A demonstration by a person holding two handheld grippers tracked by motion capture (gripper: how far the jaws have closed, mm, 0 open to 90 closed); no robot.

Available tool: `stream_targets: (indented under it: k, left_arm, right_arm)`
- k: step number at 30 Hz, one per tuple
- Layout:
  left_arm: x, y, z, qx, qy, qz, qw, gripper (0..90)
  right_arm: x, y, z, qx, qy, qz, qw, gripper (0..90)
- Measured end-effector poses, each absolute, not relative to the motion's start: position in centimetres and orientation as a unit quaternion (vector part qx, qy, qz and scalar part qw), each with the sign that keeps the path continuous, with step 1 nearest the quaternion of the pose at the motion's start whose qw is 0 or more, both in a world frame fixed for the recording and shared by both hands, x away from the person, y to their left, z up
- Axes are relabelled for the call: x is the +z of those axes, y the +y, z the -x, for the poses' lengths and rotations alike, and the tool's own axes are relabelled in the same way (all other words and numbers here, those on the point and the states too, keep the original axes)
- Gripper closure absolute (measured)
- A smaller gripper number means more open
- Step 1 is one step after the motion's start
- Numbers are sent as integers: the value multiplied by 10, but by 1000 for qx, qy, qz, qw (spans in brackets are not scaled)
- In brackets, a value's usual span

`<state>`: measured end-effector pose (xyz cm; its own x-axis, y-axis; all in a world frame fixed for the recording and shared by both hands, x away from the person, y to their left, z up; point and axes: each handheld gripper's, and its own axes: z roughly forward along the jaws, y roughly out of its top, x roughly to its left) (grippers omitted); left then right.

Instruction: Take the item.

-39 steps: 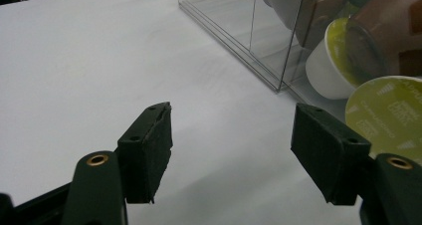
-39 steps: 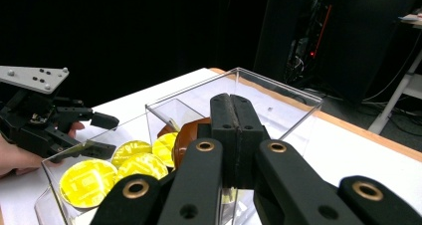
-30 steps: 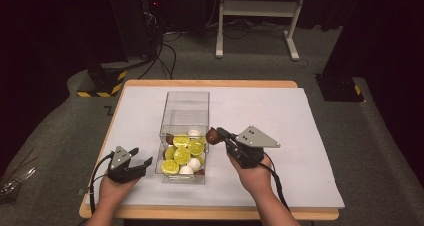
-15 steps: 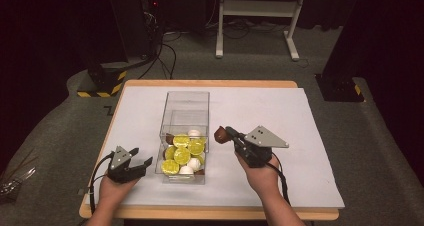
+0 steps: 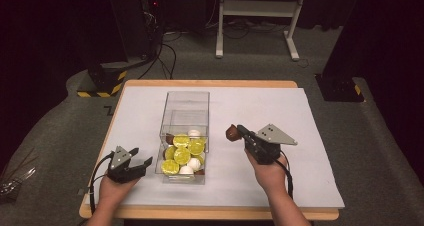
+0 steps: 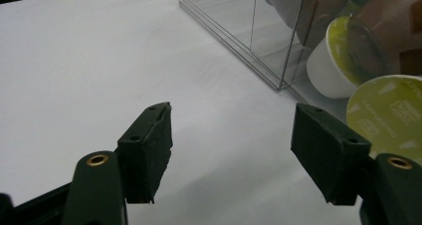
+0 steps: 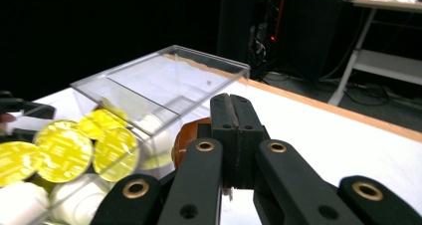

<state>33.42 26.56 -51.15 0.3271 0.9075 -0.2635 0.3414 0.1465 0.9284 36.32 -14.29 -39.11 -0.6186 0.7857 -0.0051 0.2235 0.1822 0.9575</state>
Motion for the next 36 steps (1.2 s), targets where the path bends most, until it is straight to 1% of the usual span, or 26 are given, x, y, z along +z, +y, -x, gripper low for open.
stream_targets:
  k: [15,25,36]
  left_arm:
    - [-512,265,-334,259,520,-600,550,328]
    - [-512,267,-335,262,522,-605,541,328]
    - [-512,266,-335,256,522,-605,545,328]
  right_arm:
    - [-409,-172,-383,509,714,-395,274,900]
    - [-416,-187,-390,498,710,-411,280,900]
    - [-423,-199,-396,482,709,-424,294,900]
